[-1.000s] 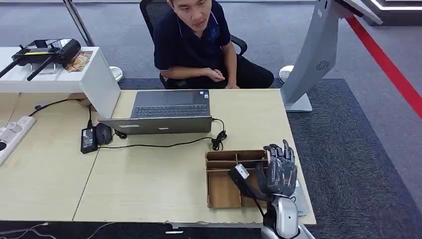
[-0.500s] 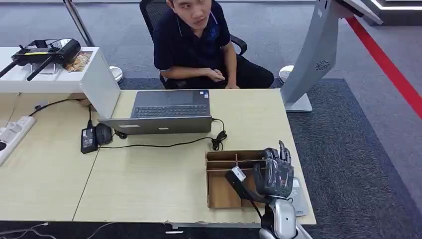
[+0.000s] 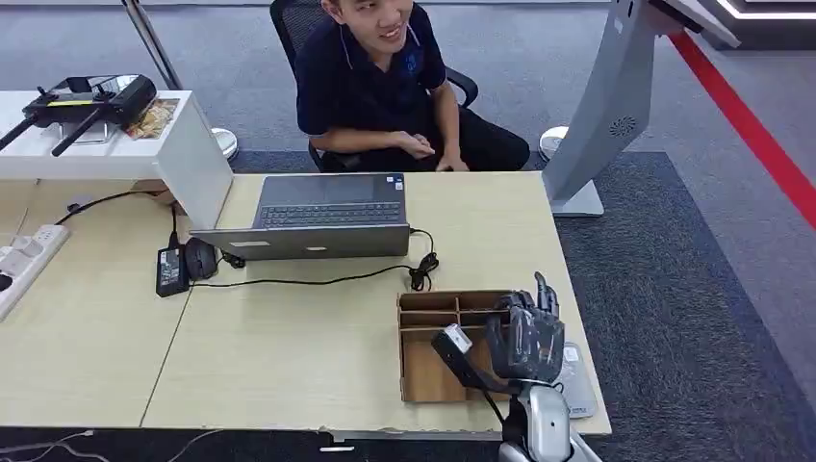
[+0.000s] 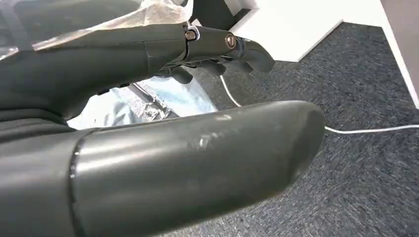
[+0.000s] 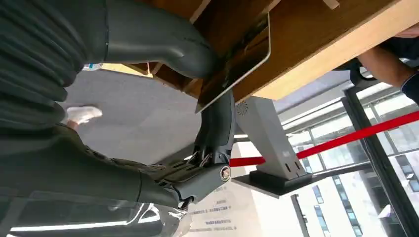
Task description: Pass the card to the sensor for recognition and then transmit it.
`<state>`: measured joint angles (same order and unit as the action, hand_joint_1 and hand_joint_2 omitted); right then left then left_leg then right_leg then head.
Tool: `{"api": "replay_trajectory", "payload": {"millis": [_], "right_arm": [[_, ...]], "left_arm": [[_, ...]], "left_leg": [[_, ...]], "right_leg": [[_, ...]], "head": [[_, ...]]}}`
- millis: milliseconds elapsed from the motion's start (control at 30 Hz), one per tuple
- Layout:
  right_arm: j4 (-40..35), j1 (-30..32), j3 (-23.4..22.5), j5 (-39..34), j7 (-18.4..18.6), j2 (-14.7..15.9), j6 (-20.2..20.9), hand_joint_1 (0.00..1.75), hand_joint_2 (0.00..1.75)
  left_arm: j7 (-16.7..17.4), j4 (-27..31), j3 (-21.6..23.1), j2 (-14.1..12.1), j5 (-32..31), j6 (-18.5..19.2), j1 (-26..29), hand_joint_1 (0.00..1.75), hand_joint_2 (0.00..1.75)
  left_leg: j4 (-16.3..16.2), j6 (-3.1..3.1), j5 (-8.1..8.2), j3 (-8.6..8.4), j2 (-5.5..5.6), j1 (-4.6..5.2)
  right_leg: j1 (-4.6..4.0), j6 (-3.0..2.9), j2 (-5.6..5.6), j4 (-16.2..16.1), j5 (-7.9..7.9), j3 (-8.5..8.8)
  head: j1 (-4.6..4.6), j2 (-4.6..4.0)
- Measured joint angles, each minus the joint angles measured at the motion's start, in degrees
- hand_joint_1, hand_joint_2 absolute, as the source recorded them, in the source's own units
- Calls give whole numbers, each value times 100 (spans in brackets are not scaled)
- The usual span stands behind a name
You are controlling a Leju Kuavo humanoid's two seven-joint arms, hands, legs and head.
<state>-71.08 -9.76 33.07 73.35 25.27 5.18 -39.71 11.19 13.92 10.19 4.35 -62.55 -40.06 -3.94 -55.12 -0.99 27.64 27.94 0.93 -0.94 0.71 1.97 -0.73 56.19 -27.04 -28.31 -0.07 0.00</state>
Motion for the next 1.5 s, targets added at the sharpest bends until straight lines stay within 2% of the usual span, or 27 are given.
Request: {"api": "replay_trajectory", "payload": {"millis": [33, 100, 133, 167, 1000, 1500], "right_arm": [[0, -4, 4, 0, 0, 0, 0, 134, 175], [0, -15, 11, 0, -2, 0, 0, 143, 175], [0, -20, 15, 0, -4, 0, 0, 164, 175], [0, -21, 17, 0, -7, 0, 0, 175, 175], [-116, 13, 39, 24, -129, 39, -4, 175, 175], [-1132, 367, -396, 175, -98, 238, -9, 175, 175]], "left_arm": [[0, 0, 2, 0, 0, 0, -1, 0, 0], [0, 0, 4, 0, -2, 0, -3, 0, 0], [0, 0, 4, 0, 0, 0, -4, 0, 0], [0, 0, 4, 0, 0, 0, -4, 0, 0], [0, 0, 7, 0, -2, 0, 1, 0, 0], [-26, 0, 7, -4, -28, 0, 88, 0, 0]], "left_leg": [[0, 0, 0, 0, 0, 0], [0, 0, 0, 0, 0, 0], [0, 0, 0, 0, 0, 0], [0, 0, 0, 0, 0, 0], [0, 0, 0, 0, -1, 0], [0, 0, 0, -1, -1, 1]], "right_leg": [[0, 0, 0, 0, 0, 0], [0, 0, 0, 0, 0, 0], [0, 0, 0, 0, 0, 0], [0, 0, 0, 0, 0, 0], [0, 0, 0, 0, 0, -2], [1, 0, 0, -2, 0, -4]], "head": [[0, 0], [0, 0], [0, 0], [0, 0], [0, 0], [0, 0]]}}
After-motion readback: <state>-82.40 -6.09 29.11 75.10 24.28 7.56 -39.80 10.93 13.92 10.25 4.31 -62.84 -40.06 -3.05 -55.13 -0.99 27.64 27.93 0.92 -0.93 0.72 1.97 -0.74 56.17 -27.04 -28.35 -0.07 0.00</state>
